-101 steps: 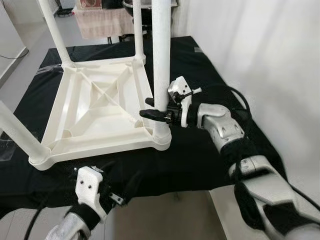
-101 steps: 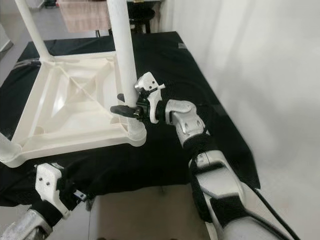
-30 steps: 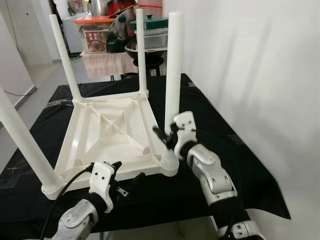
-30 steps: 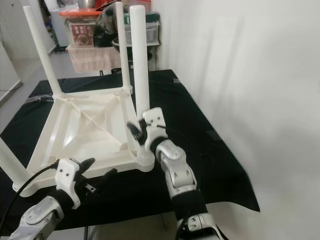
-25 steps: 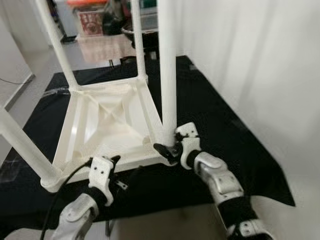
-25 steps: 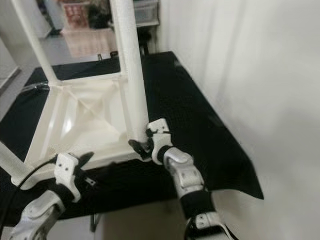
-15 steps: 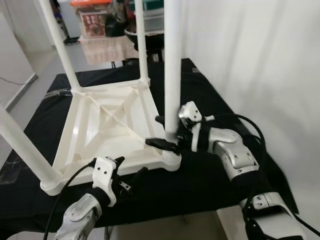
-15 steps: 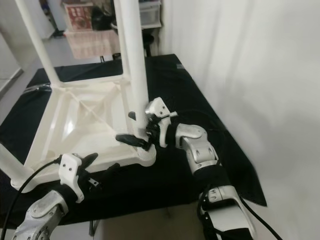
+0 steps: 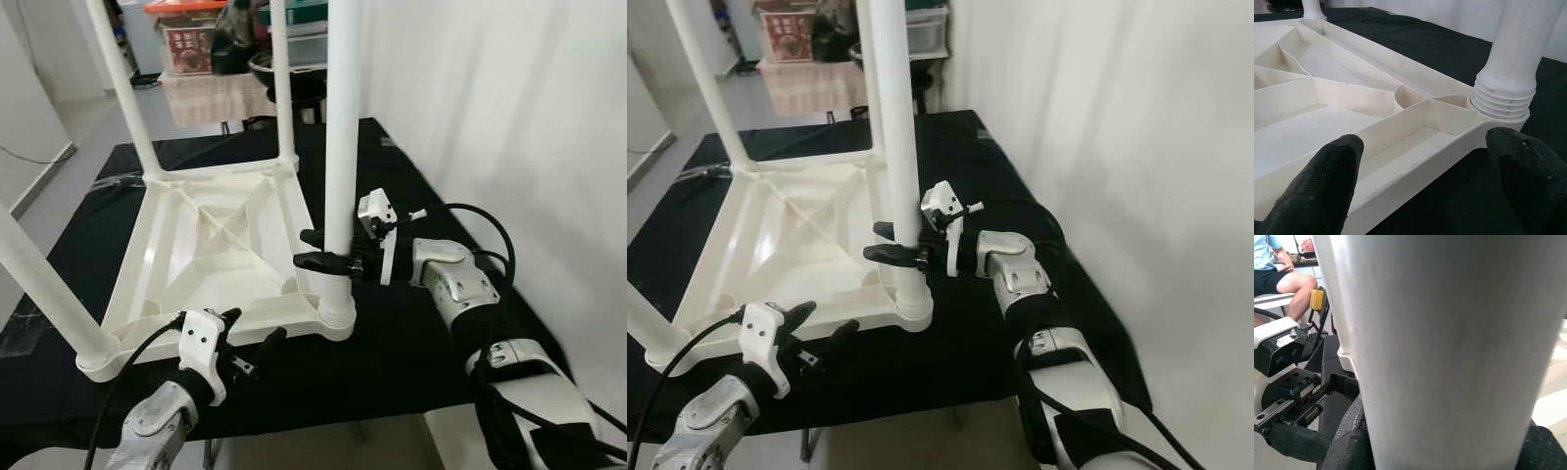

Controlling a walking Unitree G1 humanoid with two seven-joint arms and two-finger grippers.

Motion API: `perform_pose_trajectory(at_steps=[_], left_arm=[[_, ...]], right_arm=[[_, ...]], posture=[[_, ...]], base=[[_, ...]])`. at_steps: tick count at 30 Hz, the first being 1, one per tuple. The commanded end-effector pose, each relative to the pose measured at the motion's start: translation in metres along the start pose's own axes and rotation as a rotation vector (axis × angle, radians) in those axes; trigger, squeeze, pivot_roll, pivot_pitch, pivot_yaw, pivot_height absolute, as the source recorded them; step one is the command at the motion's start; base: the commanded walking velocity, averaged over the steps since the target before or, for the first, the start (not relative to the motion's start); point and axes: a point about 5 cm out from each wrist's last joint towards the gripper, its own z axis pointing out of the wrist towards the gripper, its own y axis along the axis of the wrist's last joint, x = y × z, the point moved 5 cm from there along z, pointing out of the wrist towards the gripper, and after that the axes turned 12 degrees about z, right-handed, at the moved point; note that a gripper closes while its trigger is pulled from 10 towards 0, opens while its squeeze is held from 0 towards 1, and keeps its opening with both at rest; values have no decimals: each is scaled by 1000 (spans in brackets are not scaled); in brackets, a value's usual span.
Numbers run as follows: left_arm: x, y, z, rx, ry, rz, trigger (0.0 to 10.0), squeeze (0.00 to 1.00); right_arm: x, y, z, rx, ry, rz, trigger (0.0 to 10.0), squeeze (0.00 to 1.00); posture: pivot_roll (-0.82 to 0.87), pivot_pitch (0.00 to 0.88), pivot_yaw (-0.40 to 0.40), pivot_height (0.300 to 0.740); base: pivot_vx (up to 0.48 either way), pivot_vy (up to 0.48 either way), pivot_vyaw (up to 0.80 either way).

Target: Building children table

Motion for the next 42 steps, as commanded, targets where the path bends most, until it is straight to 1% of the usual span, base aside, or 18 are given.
perform_pose_trajectory(at_steps=[1,9,10,11,12,14,20,21,23,24,25,26,28,30,31,32,36,42], left_arm=[[1,0,1,-5,7,-6,10000,0],[1,1,-1,-10,5,-12,10000,0],[1,1,-2,-11,5,-11,10000,0],[1,2,-3,-13,6,-15,10000,0],[1,2,-3,-13,6,-15,10000,0],[3,2,-4,-15,11,-23,10000,0],[2,4,-6,-20,11,-35,10000,0],[3,4,-6,-22,18,-38,10000,0],[3,4,-6,-24,21,-40,10000,0],[3,4,-6,-24,19,-40,10000,0],[3,4,-6,-24,19,-40,10000,0],[3,4,-6,-24,17,-41,10000,0],[3,4,-5,-24,13,-42,10000,0],[3,4,-5,-24,13,-42,10000,0],[3,4,-5,-25,12,-43,10000,0],[3,4,-3,-25,11,-44,10000,0],[3,3,0,-24,8,-46,10000,0],[5,1,2,-22,11,-44,10000,0]], right_arm=[[1,-5,1,9,13,10,0,0],[-16,-23,-8,-9,-229,37,0,0],[-52,-15,-20,-172,-671,78,0,0],[-39,-45,-18,-114,-780,56,0,0],[-39,-45,-18,-114,-780,56,0,0],[-11,-96,-16,-37,-863,109,0,0],[-12,-100,-13,-1,-801,128,0,0],[-12,-99,-13,-2,-803,130,2549,0],[-14,-97,-15,-3,-815,130,2549,0],[-13,-94,-12,-19,-777,153,10000,247],[-13,-94,-12,-19,-777,153,10000,247],[-8,-87,-5,-37,-702,162,10000,1000],[-1,-68,7,-89,-561,183,10000,1000],[-1,-68,7,-89,-561,183,10000,1000],[7,-50,15,-109,-444,159,10000,1000],[15,-37,20,-100,-320,124,10000,0],[25,-28,16,13,-125,-41,10000,0],[17,-21,8,58,-15,-34,10000,0]], posture=[[12,0,-3,740],[-3,0,-2,740],[2,0,-19,740],[10,0,-16,740],[10,0,-16,740],[-19,0,10,740],[-10,0,-3,740],[-16,0,-1,740],[-17,0,0,740],[-14,0,-2,740],[-14,0,-2,740],[-13,0,-1,740],[-14,0,2,740],[-14,0,2,740],[-15,0,3,740],[-13,0,1,740],[2,0,-5,740],[18,0,-11,740]], base=[[0,0,0],[0,0,0],[0,0,0],[0,0,0],[0,0,0],[0,0,0],[0,0,0],[0,0,0],[0,0,0],[0,0,0],[0,0,0],[0,0,0],[0,0,0],[0,0,0],[0,0,0],[0,0,0],[0,0,0],[0,0,0]])
